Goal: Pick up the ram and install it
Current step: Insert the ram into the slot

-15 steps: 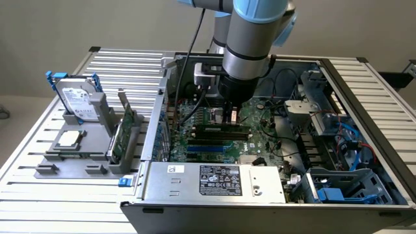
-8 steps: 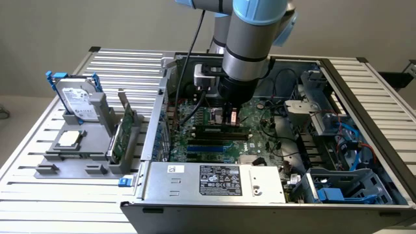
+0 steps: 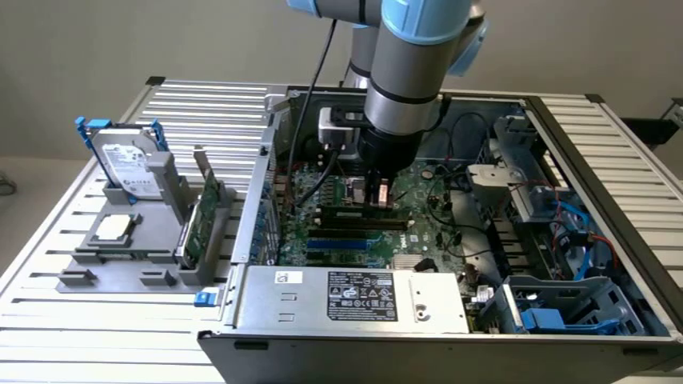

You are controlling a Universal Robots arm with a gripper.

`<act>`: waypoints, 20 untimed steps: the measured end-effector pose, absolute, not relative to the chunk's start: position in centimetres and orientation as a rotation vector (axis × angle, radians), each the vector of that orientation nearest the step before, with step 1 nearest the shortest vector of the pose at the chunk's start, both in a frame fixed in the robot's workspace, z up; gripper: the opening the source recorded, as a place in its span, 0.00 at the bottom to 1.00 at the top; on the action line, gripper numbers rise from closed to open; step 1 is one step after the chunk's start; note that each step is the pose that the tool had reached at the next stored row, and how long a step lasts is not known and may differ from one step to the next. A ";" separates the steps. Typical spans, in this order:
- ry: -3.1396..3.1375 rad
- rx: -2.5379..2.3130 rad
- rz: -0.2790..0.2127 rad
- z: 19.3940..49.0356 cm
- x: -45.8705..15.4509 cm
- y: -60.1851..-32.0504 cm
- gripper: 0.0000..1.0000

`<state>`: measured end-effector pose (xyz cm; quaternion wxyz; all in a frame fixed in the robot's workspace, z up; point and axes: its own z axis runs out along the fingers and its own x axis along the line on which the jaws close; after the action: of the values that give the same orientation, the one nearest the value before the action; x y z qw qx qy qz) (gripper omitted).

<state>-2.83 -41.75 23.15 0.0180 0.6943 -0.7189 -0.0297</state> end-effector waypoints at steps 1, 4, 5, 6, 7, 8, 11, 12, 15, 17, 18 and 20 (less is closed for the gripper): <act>-2.232 2.156 -0.091 23.1 -2.8 -41.7 0.14; -2.232 2.155 -0.090 23.0 -2.8 -41.7 0.14; -2.232 2.155 -0.089 22.9 -2.8 -41.7 0.14; -2.232 2.155 -0.089 22.9 -2.9 -41.7 0.14; -2.231 2.155 -0.089 22.9 -2.9 -41.7 0.14; -2.231 2.155 -0.088 22.8 -2.9 -41.7 0.14; -2.231 2.155 -0.088 22.8 -2.9 -41.7 0.14; -2.231 2.155 -0.088 22.7 -2.9 -41.7 0.14; -2.231 2.155 -0.088 22.7 -2.9 -41.7 0.14; -2.231 2.154 -0.088 22.6 -2.9 -41.7 0.14; -2.231 2.154 -0.088 22.6 -2.9 -41.7 0.14; -2.231 2.155 -0.088 22.6 -2.9 -41.6 0.14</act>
<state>-2.89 -41.61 22.55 0.0193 0.6942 -0.7189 -0.0282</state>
